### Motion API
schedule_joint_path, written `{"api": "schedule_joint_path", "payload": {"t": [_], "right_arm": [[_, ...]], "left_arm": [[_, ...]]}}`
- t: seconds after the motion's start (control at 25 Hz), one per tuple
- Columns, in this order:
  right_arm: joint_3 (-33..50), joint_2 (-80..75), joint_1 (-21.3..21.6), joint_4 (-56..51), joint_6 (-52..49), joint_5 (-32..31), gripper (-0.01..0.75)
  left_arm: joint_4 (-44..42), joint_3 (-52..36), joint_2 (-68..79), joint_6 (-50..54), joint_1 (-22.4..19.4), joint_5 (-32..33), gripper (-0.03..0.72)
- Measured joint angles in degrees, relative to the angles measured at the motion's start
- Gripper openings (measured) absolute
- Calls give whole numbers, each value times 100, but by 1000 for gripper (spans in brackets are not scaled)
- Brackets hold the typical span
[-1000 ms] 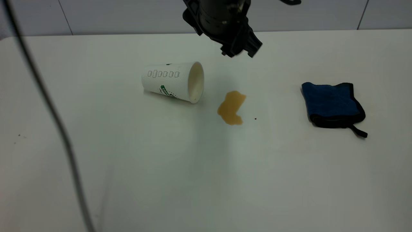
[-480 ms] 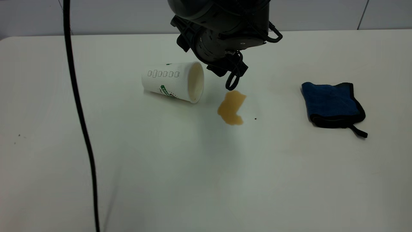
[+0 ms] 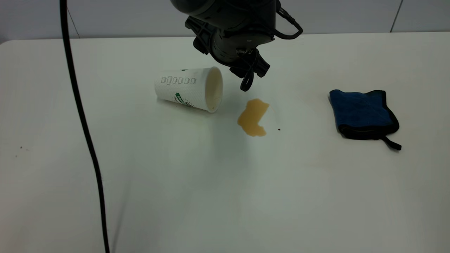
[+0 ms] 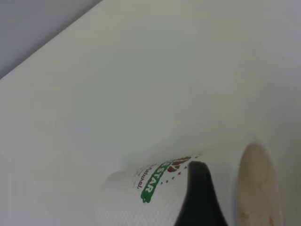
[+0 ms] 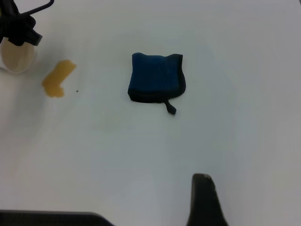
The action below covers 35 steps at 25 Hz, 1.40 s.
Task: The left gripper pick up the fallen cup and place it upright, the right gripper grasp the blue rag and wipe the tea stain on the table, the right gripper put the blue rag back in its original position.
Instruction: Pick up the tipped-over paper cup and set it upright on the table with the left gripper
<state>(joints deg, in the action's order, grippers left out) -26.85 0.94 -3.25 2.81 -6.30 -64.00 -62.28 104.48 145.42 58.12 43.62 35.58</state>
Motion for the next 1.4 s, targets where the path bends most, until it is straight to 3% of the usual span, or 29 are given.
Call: {"api": "schedule_joint_path", "payload": {"t": [0.72,1.0,1.4], "right_arm": [[0,0,0,0,0,0,533],[0,0,0,0,0,0,533],[0,0,0,0,0,0,533]], "left_arm": [[-383,13,510,177,-126,333,579],[-548,24,540,326,-177,459,508],[-487,24,540,338,-177,912,496]]}}
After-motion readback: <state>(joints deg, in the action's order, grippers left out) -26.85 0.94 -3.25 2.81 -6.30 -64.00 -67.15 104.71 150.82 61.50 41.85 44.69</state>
